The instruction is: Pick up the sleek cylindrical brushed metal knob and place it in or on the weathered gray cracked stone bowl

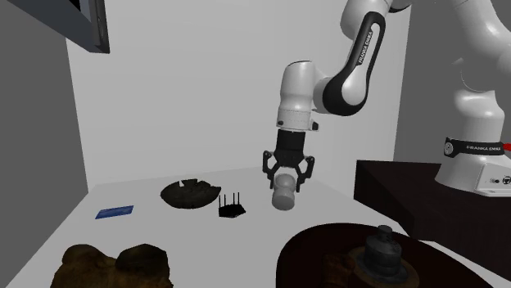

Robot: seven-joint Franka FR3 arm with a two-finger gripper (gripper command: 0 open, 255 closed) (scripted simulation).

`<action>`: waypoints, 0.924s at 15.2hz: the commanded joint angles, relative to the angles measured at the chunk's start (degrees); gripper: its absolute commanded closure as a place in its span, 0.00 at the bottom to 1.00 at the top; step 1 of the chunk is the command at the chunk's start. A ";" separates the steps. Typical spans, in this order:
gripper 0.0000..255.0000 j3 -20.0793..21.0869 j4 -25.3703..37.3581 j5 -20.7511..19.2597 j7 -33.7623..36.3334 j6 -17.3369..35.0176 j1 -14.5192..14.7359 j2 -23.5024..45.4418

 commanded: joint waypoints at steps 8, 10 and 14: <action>1.00 3.22 -1.09 3.30 -2.09 -5.63 -2.50 -6.77; 1.00 3.84 -1.18 4.11 -2.61 -6.93 -2.97 -8.19; 1.00 4.92 -1.20 5.76 -3.66 -9.59 -3.80 -10.98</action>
